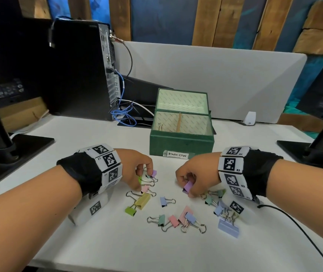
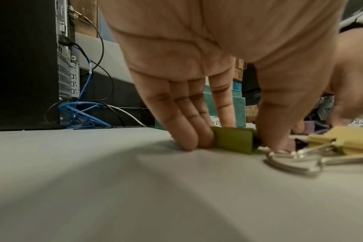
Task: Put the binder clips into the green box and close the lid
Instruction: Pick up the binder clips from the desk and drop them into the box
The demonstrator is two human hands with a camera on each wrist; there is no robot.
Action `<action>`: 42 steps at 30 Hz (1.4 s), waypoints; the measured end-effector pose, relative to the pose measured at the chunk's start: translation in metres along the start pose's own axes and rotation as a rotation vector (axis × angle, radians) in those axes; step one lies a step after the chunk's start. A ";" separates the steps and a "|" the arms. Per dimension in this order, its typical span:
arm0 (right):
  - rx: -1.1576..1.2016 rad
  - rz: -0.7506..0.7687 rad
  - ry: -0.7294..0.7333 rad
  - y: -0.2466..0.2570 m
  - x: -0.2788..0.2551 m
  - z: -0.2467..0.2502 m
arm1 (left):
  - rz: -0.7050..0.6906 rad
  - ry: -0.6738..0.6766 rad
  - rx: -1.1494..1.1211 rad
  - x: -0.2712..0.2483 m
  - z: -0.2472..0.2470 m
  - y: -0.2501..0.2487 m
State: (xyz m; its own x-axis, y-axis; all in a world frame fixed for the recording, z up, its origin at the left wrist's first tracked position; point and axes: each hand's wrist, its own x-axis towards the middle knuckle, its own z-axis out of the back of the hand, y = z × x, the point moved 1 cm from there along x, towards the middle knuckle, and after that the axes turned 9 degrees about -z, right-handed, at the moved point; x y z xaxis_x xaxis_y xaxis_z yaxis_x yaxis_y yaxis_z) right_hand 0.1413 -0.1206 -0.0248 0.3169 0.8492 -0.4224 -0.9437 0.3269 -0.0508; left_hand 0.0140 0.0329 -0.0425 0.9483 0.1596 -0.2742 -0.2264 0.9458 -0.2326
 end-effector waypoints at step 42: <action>0.124 0.013 -0.207 -0.010 -0.026 0.021 | 0.023 -0.556 -0.115 0.083 0.094 0.002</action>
State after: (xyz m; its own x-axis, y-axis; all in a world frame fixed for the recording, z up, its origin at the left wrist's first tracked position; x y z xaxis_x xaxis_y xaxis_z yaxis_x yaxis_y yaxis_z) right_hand 0.1440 -0.1370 0.0059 0.3296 0.9164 -0.2269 -0.9330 0.3530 0.0704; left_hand 0.1128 0.0749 0.0215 0.9102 0.3341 0.2448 -0.2417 0.9084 -0.3413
